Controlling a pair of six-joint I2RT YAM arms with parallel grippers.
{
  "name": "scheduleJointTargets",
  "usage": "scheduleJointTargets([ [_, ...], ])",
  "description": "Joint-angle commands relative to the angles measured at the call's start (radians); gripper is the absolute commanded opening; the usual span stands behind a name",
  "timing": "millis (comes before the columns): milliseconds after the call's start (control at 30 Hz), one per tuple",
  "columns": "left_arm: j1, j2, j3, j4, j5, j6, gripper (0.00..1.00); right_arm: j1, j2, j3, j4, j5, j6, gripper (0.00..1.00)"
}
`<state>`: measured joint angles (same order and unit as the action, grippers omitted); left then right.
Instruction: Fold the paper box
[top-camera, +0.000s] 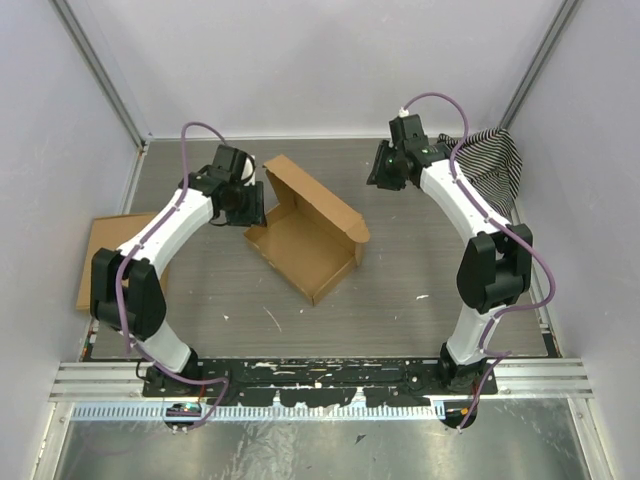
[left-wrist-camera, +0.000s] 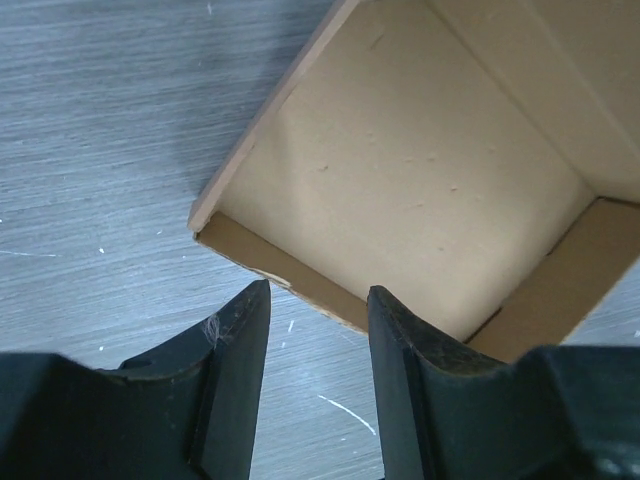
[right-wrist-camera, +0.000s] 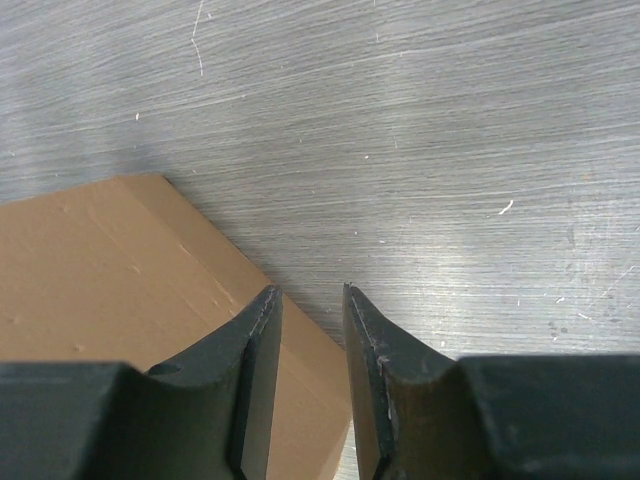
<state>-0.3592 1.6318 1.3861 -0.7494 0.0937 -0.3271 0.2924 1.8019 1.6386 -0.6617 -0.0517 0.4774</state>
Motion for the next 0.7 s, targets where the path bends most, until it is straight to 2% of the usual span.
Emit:
scheduleJointTargets([
  [0, -0.004, 0.011, -0.054, 0.09, -0.036, 0.037, 0.5, 0.005, -0.045, -0.014, 0.016, 0.006, -0.004, 0.37],
  [233, -0.003, 0.084, -0.081, 0.158, -0.142, 0.038, 0.49, 0.005, -0.033, -0.017, 0.022, -0.022, -0.011, 0.36],
  [567, -0.003, 0.161, -0.048, 0.168, -0.195, 0.066, 0.48, 0.005, -0.021, -0.019, 0.021, -0.026, -0.022, 0.36],
  [667, -0.003, 0.191, -0.035, 0.166, -0.198, 0.067, 0.44, 0.004, -0.013, -0.016, 0.023, -0.028, -0.022, 0.36],
])
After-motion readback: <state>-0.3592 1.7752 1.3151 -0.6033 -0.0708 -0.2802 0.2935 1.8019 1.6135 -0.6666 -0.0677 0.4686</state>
